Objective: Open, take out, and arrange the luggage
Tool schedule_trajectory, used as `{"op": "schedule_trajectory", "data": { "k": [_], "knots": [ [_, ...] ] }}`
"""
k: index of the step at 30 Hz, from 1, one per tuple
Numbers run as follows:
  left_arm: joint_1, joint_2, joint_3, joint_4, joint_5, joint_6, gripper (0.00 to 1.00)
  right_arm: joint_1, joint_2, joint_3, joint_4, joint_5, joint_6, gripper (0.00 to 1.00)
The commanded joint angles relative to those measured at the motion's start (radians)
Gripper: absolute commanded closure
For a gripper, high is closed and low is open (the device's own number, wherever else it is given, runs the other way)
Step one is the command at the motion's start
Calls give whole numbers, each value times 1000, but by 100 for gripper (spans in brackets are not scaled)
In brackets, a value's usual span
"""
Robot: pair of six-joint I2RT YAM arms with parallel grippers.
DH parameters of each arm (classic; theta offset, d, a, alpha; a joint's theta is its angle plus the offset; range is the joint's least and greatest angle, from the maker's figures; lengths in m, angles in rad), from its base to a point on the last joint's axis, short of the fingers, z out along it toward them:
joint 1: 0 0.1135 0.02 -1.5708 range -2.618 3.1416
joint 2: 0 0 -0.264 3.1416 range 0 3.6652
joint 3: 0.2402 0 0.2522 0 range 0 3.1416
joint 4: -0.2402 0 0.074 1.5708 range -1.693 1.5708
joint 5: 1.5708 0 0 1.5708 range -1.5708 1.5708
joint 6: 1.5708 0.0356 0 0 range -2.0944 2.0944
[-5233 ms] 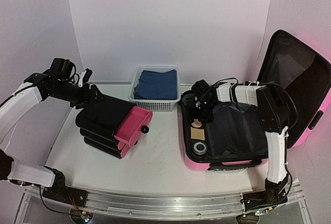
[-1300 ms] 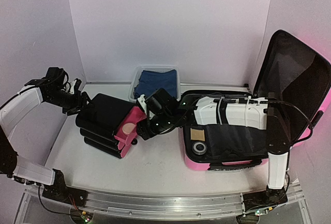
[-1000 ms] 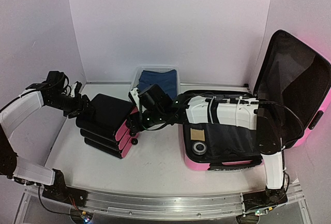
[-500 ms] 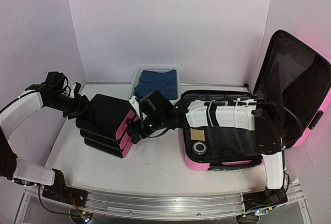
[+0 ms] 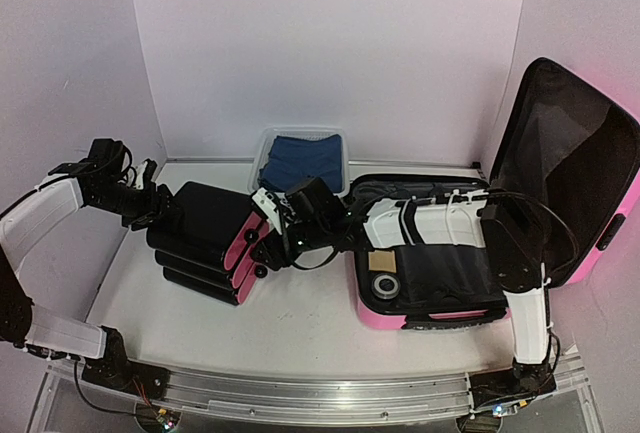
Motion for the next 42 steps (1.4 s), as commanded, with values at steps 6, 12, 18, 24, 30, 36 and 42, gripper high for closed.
{"op": "schedule_trajectory", "data": {
  "k": [6,12,18,24,30,36,42],
  "knots": [
    [-12,-38,23,-8,59,-1,31,-12,83,42,139,-39,-11,37],
    [-11,-38,33,-17,51,0,31,-15,104,60,142,-68,7,49],
    [-11,-37,27,-18,48,-1,31,-16,69,25,145,-52,3,66],
    [-12,-36,30,-20,39,0,31,-15,14,-33,138,-50,24,75],
    [-10,-31,35,-21,30,8,31,-15,-116,-158,93,-15,46,73],
    [-11,-34,39,-31,19,14,31,-15,-176,-237,42,8,52,71],
    [-11,-24,42,-31,19,11,31,-14,-202,-247,11,28,66,68]
  ]
}}
